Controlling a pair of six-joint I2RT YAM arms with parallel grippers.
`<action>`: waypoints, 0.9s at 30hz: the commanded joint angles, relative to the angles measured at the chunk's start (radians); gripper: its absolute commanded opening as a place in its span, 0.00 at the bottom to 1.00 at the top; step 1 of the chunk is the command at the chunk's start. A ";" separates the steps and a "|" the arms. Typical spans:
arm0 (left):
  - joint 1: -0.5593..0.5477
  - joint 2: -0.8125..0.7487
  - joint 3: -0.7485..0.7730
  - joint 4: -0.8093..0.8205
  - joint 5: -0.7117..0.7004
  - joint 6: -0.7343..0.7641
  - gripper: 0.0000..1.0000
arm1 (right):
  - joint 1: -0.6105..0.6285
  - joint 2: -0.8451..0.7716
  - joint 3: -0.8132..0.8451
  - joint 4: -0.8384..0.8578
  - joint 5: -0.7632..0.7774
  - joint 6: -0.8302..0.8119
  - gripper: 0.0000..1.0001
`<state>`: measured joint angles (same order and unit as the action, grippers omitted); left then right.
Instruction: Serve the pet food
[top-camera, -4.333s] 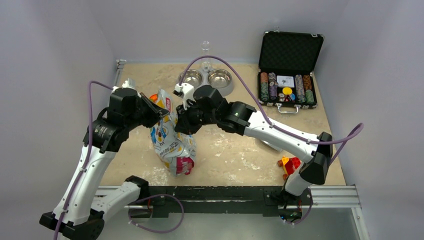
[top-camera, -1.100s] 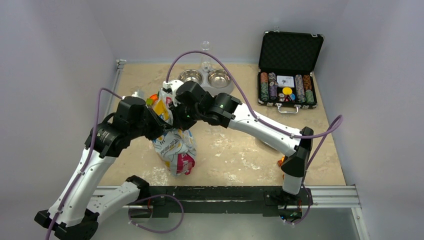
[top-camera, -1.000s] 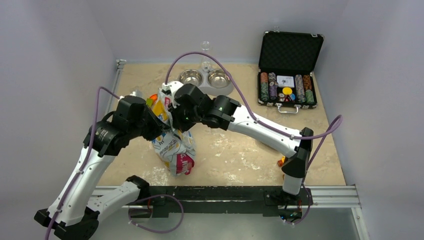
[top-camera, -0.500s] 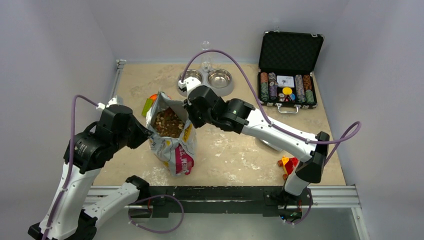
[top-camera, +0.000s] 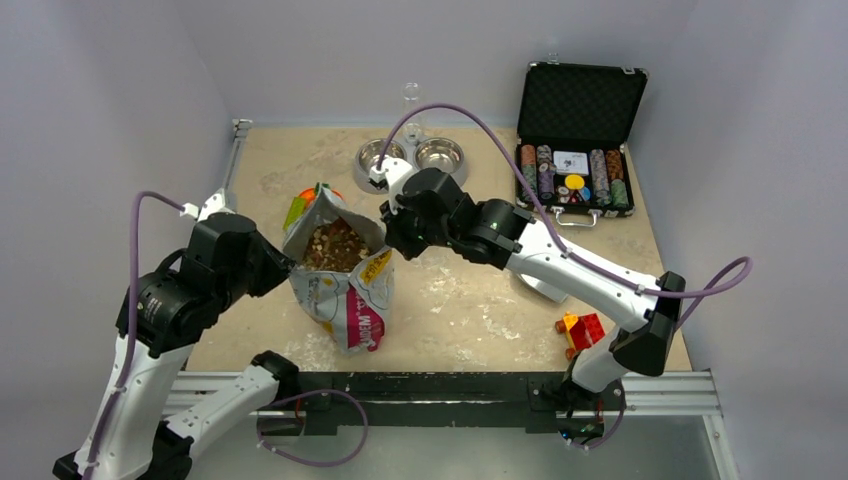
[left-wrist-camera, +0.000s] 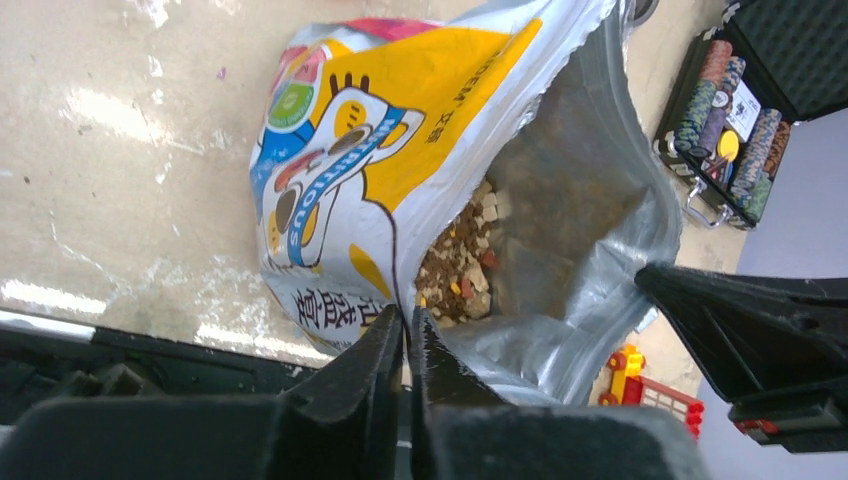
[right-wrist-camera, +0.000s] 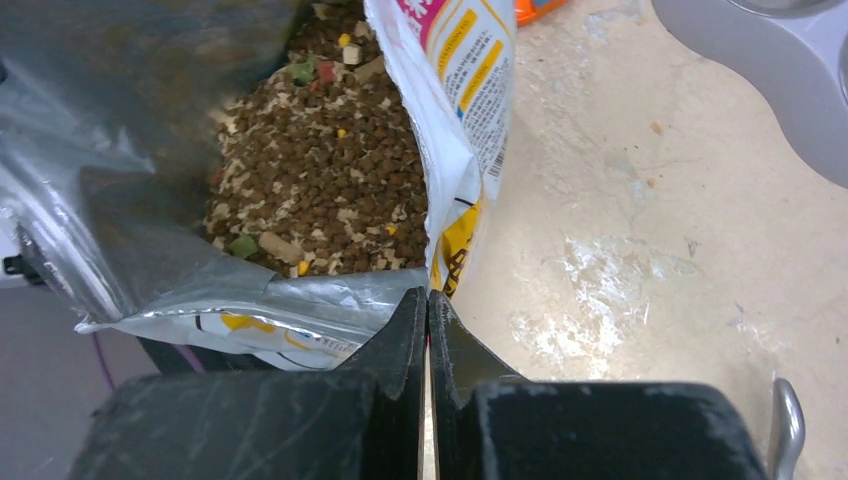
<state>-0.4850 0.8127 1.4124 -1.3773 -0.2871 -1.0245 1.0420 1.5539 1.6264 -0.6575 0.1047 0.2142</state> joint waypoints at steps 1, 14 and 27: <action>0.009 0.021 -0.007 0.083 -0.133 0.098 0.16 | -0.027 -0.059 0.046 -0.001 -0.123 -0.053 0.00; 0.029 0.161 0.045 0.091 -0.234 0.147 0.52 | -0.026 -0.042 0.125 -0.082 -0.191 -0.062 0.00; 0.036 0.114 0.122 0.164 -0.199 0.230 0.00 | -0.027 -0.044 0.241 -0.312 0.236 -0.033 0.00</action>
<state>-0.4599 0.9955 1.4681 -1.3075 -0.4614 -0.8154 1.0386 1.6295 1.8660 -0.9089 0.2867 0.1684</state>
